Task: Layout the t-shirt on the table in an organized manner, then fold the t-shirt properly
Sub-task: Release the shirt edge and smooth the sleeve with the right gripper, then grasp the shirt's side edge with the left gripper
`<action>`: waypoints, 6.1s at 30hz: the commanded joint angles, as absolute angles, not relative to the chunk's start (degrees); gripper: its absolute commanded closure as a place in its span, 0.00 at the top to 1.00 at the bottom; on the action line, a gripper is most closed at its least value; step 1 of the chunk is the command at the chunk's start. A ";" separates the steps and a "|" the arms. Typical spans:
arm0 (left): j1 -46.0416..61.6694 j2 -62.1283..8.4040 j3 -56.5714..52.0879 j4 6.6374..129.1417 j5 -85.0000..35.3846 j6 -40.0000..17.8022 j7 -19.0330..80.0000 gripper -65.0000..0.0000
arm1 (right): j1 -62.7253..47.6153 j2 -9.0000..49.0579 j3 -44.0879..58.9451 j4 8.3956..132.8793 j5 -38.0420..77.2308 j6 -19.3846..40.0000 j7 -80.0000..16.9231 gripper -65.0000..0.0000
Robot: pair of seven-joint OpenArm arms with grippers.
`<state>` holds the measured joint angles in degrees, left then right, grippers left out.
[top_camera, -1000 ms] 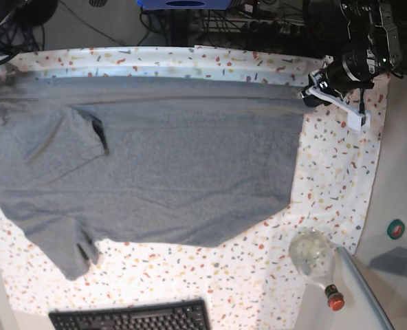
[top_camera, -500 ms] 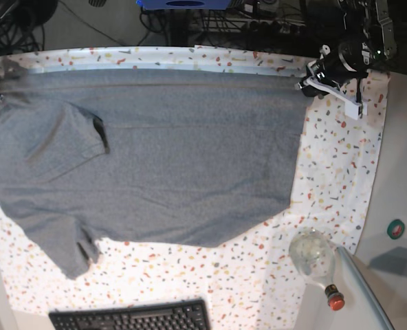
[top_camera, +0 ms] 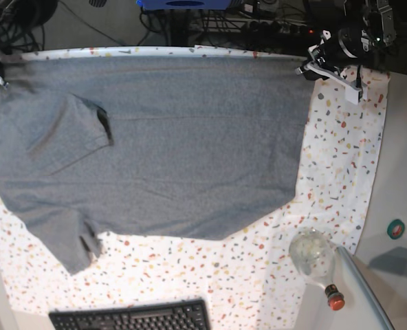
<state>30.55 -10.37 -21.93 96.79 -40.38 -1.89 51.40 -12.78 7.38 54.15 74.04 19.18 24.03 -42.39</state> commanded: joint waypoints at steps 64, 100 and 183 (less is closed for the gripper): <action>26.68 -11.82 -37.05 97.27 -40.40 -2.15 50.77 0.00 | 9.45 22.99 36.53 46.29 19.56 20.97 -21.76 0.00; 26.59 -12.70 -37.05 93.93 -40.40 -2.15 50.51 0.00 | 13.23 13.41 46.02 69.93 19.21 17.19 -50.95 0.45; -12.97 -13.23 -7.60 56.92 -34.95 -2.24 44.62 0.12 | 11.30 13.67 33.01 74.51 19.47 16.92 -47.78 0.00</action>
<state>-12.01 -13.13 -7.73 56.27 -34.74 -1.93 43.42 10.11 12.45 32.77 73.41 19.09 16.71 -49.08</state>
